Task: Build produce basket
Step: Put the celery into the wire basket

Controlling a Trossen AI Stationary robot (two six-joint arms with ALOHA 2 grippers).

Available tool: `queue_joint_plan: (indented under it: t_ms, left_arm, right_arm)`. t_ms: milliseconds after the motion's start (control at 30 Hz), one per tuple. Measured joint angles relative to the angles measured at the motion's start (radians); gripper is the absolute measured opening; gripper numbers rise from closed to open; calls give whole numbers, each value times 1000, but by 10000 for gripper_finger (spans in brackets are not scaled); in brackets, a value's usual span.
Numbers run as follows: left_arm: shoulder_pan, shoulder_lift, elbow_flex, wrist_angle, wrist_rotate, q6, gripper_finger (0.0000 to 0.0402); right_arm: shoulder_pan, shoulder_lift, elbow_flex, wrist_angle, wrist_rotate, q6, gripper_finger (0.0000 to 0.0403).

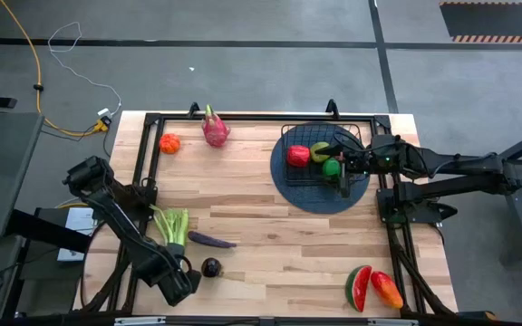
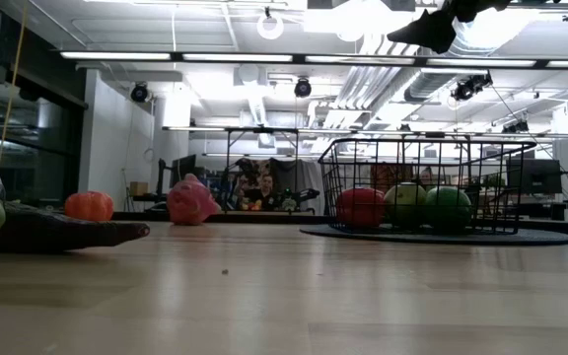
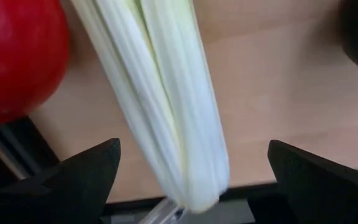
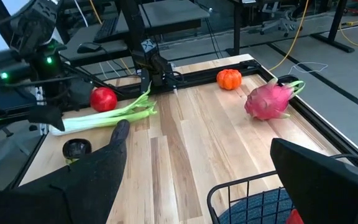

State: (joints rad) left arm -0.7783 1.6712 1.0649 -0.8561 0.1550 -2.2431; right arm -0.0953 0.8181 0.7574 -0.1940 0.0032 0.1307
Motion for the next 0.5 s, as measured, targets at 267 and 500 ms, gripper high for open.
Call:
queue_joint_plan:
  t_ms: [267,500]
  left_arm:
    - [0,83,0,-5,48,-6,395]
    - [5,120,0,-7,47,-6,395]
  right_arm:
    - [0,0,0,-4,0,0,387]
    - [0,0,0,-7,0,0,387]
